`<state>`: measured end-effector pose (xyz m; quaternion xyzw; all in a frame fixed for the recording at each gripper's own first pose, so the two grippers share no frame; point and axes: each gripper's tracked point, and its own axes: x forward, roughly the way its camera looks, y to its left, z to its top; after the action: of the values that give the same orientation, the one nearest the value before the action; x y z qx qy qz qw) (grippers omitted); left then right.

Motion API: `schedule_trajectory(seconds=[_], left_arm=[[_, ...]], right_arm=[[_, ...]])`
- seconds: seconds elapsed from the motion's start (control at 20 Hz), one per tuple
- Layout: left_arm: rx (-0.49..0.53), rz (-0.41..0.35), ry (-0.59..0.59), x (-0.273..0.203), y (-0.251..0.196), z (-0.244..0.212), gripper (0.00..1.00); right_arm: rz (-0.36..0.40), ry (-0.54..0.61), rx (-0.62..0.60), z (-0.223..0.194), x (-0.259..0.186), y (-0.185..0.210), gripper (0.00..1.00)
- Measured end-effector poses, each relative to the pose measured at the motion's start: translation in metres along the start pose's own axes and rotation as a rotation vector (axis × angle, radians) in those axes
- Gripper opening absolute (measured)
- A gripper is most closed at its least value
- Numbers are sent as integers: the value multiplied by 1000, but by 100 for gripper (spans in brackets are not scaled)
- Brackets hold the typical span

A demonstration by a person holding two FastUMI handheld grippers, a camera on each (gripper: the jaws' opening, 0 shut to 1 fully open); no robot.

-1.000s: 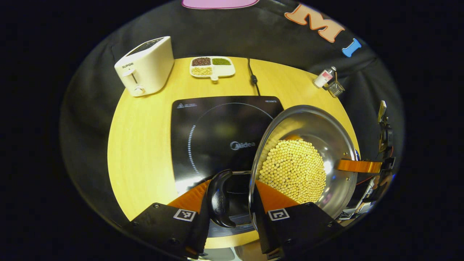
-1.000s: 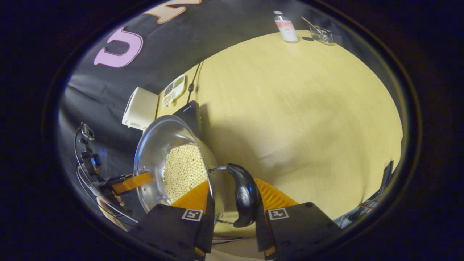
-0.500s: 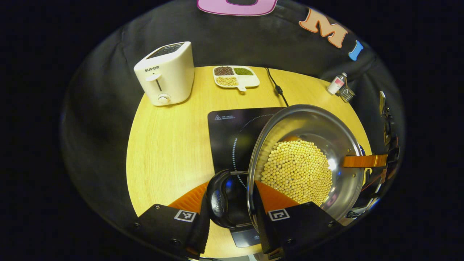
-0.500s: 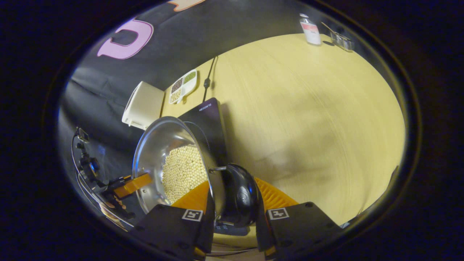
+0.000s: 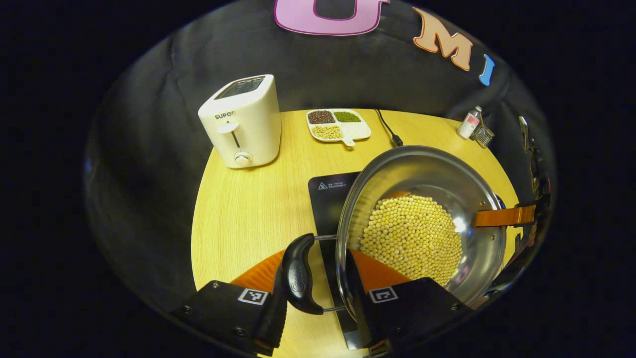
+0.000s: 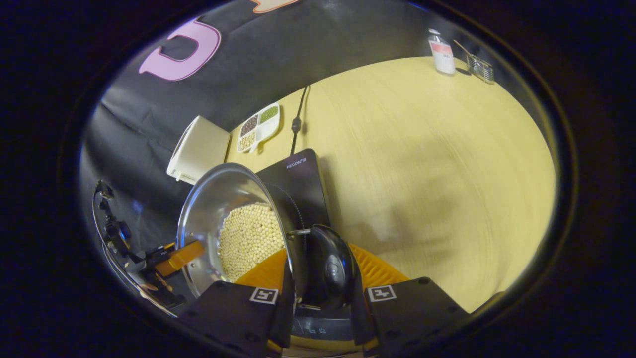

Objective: First push the handle of the pot to place it horizontally, then grasp the pot with both hands and set it on the induction cooktop.

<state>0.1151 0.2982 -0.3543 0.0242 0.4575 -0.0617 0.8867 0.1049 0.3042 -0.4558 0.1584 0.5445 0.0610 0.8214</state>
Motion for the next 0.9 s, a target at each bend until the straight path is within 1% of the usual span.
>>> schedule_trajectory(seconds=[0.25, 0.3, 0.4, 0.5, 0.55, 0.6, 0.65, 0.7, 0.75, 0.8, 0.85, 0.9], left_arm=[[-2, 13, -14, 9, 0, 7, 63], [0, 16, -11, 9, 0, 5, 64], [-8, 22, -10, 9, 0, 4, 66], [-15, 22, -11, 8, 0, 3, 67], [-16, 26, -12, 8, 0, 2, 68], [-21, 32, -11, 7, 0, 2, 70], [-28, 40, -16, 7, 1, 2, 71], [-35, 55, -22, 8, 4, 3, 72], [-42, 68, -28, 8, 7, 3, 73], [-54, 77, -42, 7, 9, 3, 76], [-69, 84, -55, 5, 10, 3, 82], [-87, 91, -73, 3, 10, 4, 84]], right_arm=[[-1, -27, 2, 8, 3, -1, 50], [-2, -26, 2, 8, 4, -1, 43], [-3, -31, -3, 8, 4, -1, 46], [3, -28, -1, 8, 4, 0, 46], [7, -28, -1, 8, 5, 0, 49], [16, -19, -2, 7, 3, 1, 49], [34, -10, -2, 5, 3, 4, 57], [38, -6, -7, 5, 3, 4, 47], [54, -3, -9, 6, 3, 7, 55], [68, -1, -11, 4, 2, 9, 68], [81, -19, -8, 6, 3, 10, 81], [98, -41, -6, 14, -3, 12, 94]])
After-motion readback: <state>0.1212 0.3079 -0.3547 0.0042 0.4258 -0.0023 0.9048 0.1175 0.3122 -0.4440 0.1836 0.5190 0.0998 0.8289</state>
